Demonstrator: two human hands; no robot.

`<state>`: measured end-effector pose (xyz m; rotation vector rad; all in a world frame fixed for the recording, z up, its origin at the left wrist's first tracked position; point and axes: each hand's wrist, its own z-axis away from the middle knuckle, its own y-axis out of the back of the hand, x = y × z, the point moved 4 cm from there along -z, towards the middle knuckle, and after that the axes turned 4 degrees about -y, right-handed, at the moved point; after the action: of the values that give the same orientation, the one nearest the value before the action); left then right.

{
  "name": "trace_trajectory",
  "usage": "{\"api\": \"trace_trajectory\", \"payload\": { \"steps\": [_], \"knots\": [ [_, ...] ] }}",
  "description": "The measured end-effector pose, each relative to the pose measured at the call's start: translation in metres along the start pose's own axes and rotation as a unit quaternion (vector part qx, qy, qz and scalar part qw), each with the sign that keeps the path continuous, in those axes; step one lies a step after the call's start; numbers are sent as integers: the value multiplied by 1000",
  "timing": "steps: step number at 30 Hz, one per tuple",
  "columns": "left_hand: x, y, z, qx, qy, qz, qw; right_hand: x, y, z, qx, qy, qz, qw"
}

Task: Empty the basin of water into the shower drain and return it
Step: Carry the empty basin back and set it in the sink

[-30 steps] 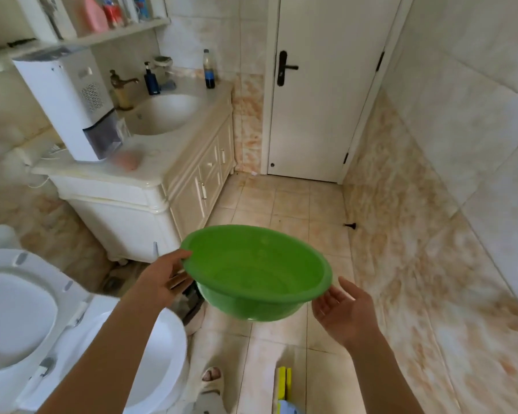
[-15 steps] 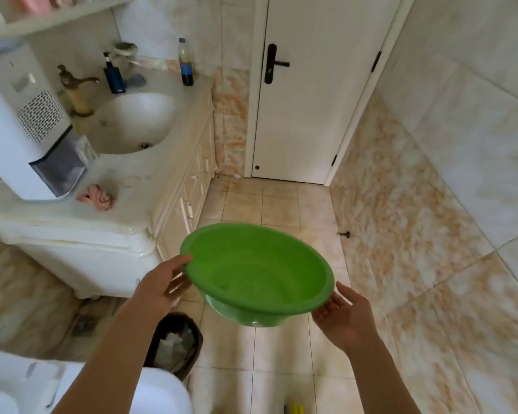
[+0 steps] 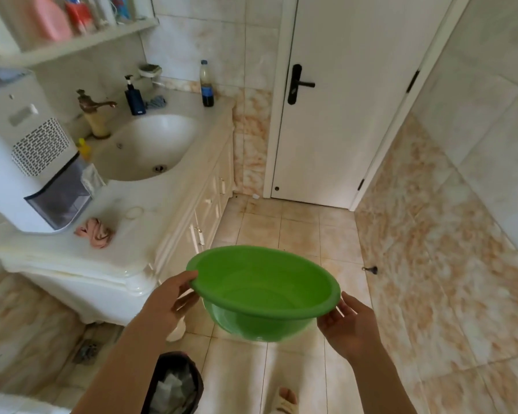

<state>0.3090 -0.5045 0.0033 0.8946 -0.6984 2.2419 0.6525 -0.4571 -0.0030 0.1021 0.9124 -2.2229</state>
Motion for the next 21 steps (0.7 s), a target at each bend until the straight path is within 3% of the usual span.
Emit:
{"api": "trace_trajectory", "payload": {
  "steps": [11, 21],
  "knots": [
    [32, -135, -39, 23, -40, 20, 999, -126, -42, -74, -52, 9, 2, 999],
    [36, -177, -70, 44, -36, -10, 998, -154, -38, -120, -36, -24, -31, 999]
  ]
}}
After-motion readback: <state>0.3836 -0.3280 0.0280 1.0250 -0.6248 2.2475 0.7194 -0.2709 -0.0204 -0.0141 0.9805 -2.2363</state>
